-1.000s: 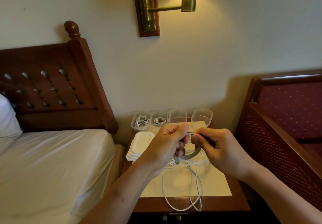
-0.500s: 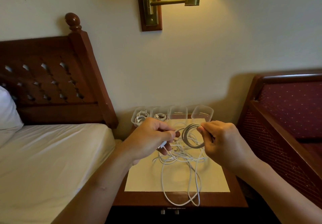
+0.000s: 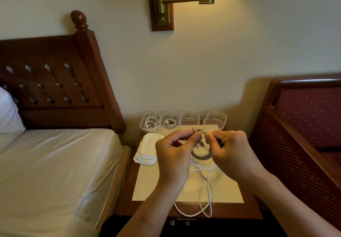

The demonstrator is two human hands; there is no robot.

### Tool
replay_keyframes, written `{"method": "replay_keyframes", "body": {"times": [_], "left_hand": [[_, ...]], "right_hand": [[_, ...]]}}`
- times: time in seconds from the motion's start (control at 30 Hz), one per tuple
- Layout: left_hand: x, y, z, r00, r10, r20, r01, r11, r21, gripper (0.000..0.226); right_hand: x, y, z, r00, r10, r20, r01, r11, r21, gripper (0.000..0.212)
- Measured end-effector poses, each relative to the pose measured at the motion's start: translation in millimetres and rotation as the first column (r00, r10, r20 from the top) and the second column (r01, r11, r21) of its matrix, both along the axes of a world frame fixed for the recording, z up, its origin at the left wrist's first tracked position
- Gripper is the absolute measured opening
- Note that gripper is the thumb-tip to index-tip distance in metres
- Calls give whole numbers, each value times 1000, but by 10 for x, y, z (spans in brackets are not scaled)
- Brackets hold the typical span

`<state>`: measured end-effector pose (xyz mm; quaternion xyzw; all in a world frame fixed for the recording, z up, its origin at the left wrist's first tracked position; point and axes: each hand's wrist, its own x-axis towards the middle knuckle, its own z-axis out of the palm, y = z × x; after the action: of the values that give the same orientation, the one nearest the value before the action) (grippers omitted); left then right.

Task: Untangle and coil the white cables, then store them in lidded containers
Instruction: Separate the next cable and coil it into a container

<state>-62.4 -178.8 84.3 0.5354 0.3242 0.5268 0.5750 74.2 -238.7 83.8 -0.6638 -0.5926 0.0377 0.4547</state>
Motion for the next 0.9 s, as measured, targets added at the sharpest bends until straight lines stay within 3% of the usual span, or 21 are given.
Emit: {"method": "replay_keyframes", "body": {"times": [0.13, 0.23, 0.37, 0.47, 0.57, 0.63, 0.7, 0.8, 0.87, 0.9], "left_hand": [[13, 0, -184, 971, 195, -142, -128, 916, 379, 16], [-27, 69, -193, 951, 248, -182, -124, 851, 511, 14], [-50, 165, -105, 929, 273, -250, -49, 761, 647, 36], [-69, 246, -57, 899, 167, -404, 73, 854, 516, 36], [-112, 294, -10, 886, -80, -456, 258, 903, 343, 27], [-141, 314, 17, 858, -275, -435, 413, 872, 264, 15], [-170, 313, 41, 828, -366, -424, 494, 835, 244, 11], [-203, 319, 49, 772, -435, -463, 574, 791, 214, 36], [-261, 336, 61, 728, -549, -410, 647, 748, 149, 51], [-286, 364, 68, 718, -594, -362, 669, 733, 125, 48]], "right_hand": [[-1, -28, 53, 999, 9, -43, -9, 1000, -18, 27], [-1, -56, 87, 996, 32, -82, -36, 998, -47, 26], [6, -114, 139, 984, 61, -168, -77, 993, -86, 29], [31, -170, 170, 970, 114, -214, -137, 986, -95, 29], [38, -197, 202, 953, 177, -244, -209, 972, -111, 28], [62, -207, 215, 932, 213, -293, -258, 958, -127, 29], [92, -216, 219, 906, 229, -356, -288, 950, -121, 30], [124, -218, 203, 872, 245, -423, -315, 944, -102, 31], [146, -214, 193, 837, 248, -487, -332, 939, -91, 32], [170, -211, 192, 816, 244, -524, -333, 939, -82, 33]]}}
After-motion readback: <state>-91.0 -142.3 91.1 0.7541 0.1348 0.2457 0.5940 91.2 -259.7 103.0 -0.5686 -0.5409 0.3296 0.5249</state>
